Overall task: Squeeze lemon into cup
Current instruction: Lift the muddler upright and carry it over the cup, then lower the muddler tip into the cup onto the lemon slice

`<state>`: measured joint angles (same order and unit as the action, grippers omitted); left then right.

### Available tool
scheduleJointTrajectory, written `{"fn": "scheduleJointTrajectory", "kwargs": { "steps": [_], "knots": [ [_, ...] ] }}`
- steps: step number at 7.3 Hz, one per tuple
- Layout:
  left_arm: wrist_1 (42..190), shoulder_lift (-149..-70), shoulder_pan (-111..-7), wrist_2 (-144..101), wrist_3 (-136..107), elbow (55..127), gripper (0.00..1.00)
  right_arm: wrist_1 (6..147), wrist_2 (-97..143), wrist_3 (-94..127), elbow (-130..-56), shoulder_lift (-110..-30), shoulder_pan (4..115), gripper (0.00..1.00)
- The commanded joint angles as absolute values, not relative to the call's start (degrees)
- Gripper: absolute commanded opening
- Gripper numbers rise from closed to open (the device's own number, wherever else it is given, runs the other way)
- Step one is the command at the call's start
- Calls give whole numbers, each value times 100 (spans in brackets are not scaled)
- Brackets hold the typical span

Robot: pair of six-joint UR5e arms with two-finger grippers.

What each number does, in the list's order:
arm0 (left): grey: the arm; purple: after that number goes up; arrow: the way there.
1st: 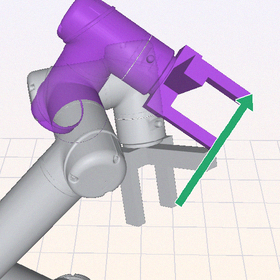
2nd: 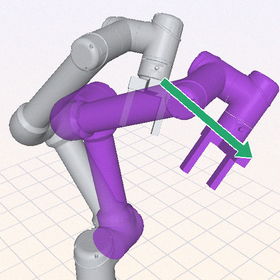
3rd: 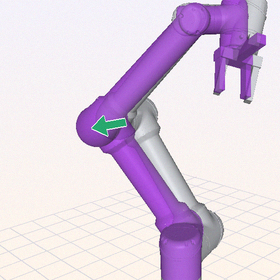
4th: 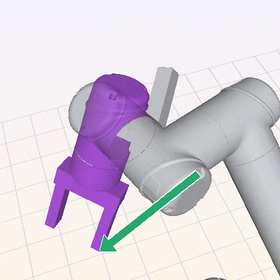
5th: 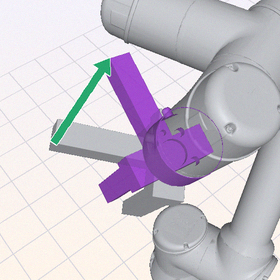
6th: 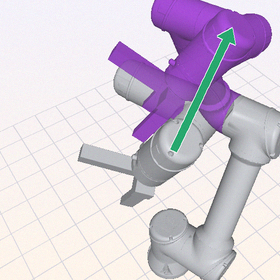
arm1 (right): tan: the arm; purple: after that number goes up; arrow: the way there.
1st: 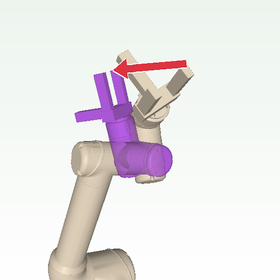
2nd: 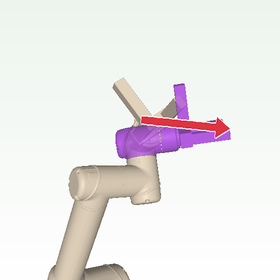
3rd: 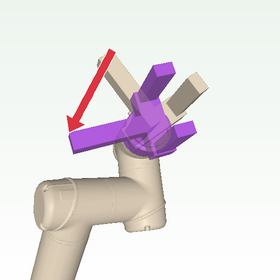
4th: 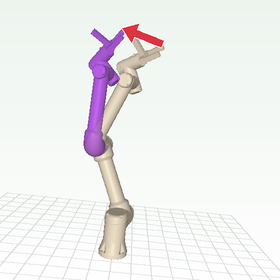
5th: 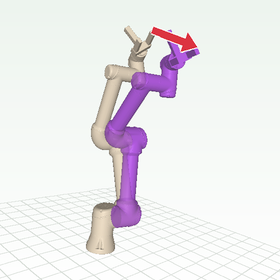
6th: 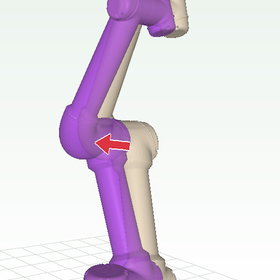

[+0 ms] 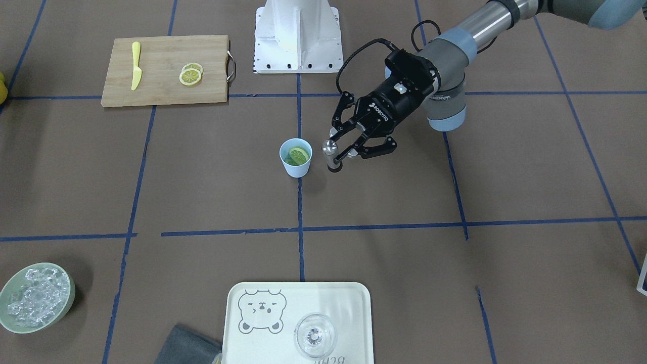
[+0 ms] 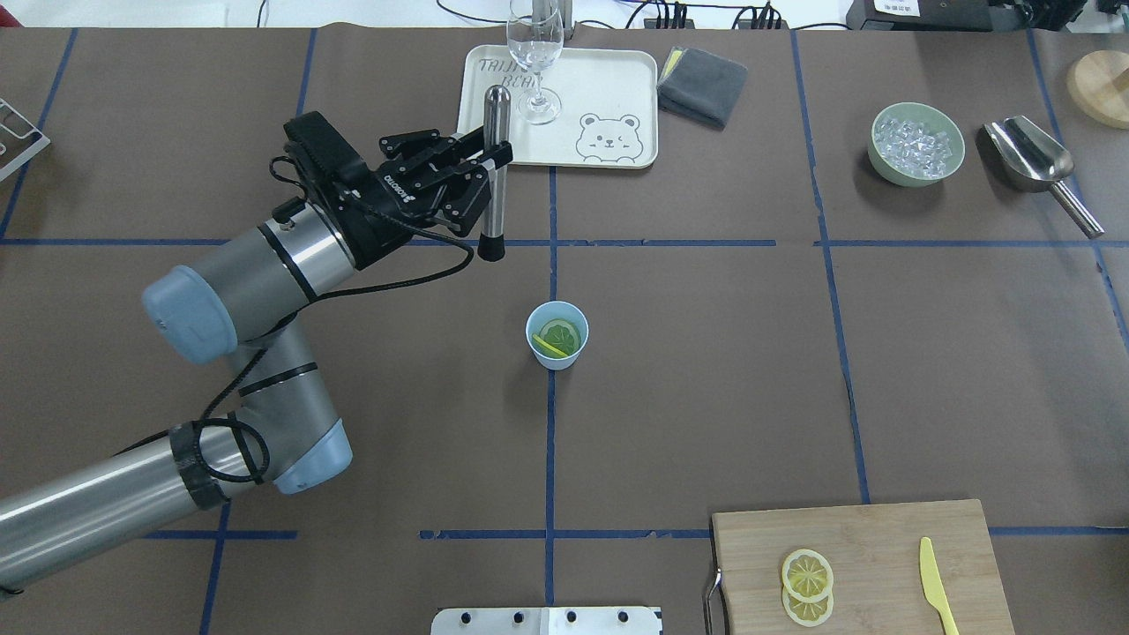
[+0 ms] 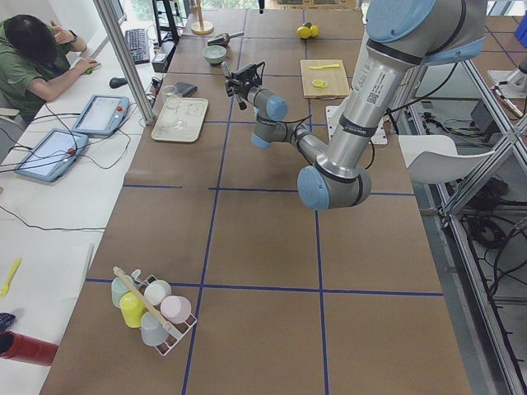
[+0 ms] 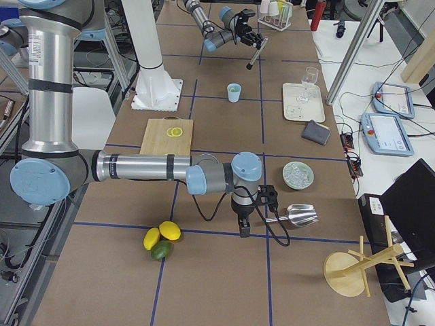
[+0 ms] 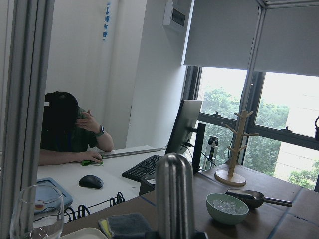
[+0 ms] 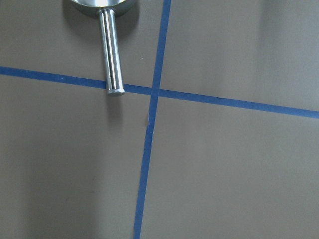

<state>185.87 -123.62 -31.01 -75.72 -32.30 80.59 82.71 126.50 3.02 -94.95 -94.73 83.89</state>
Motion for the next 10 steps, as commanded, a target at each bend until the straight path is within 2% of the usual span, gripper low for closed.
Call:
{"fn": "scheduleJointTrajectory", "kwargs": {
  "steps": [1,4,10],
  "knots": [
    [18984,-12866,-2726,-7086,-3069,7437,0,8271,12647,299,-9483,-9475,8394,100],
    [18984,-13034,-2383,-6715,-2980,7094,0,8271,12647,299,-9483,-9475,8394,100],
    [19274,-12947,-2259,-6759,-2762,7330,0,8271,12647,299,-9483,-9475,8411,100]
  ]
}}
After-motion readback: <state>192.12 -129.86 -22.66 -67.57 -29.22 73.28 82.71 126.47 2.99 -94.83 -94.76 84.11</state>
